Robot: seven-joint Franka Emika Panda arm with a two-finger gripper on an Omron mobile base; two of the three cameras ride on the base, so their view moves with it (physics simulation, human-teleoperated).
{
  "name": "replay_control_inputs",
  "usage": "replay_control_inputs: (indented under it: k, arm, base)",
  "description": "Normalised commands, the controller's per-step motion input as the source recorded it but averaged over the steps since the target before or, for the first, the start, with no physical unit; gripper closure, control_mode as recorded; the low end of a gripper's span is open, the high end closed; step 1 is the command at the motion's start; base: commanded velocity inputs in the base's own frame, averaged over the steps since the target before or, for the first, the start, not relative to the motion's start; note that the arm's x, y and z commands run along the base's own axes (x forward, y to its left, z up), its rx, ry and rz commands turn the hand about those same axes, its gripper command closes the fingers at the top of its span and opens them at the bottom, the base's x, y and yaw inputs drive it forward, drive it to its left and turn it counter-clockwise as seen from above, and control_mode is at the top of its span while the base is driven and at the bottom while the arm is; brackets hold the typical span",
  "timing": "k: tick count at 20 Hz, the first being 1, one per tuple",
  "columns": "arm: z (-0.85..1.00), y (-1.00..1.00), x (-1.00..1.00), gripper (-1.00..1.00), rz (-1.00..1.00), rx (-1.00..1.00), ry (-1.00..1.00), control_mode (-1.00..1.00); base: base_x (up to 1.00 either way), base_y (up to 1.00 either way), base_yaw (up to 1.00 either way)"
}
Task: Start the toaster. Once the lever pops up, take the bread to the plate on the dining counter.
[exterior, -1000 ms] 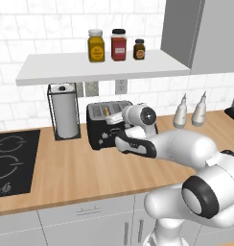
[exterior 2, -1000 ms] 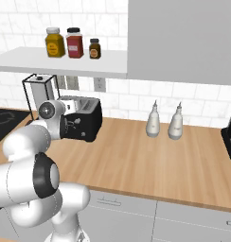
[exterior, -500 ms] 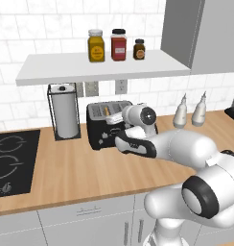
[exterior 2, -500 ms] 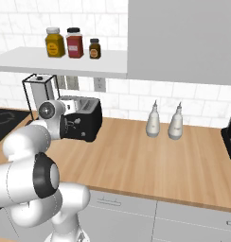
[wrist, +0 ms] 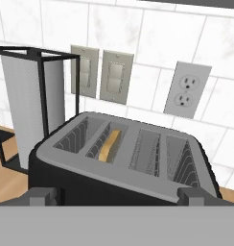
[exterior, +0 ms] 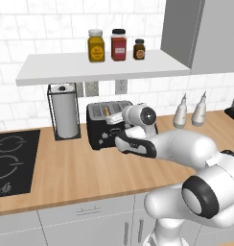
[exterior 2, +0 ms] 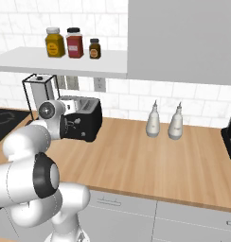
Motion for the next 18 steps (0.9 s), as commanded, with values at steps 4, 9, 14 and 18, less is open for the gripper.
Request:
replay_control_inputs:
  k: [4,9,14,18]
  arm:
    - [0.00,0.00,0.00,-1.00,0.00,0.00,0.00,-1.00]
    - [0.00,0.00,0.00,-1.00,0.00,0.00,0.00,-1.00]
    - [0.00,0.00,0.00,-1.00,0.00,0.00,0.00,-1.00]
    - [0.00,0.00,0.00,-1.00,0.00,0.00,0.00,-1.00]
  base:
    - [0.00,0.00,0.00]
    - [0.00,0.00,0.00]
    - [0.00,0.00,0.00]
    - [0.00,0.00,0.00]
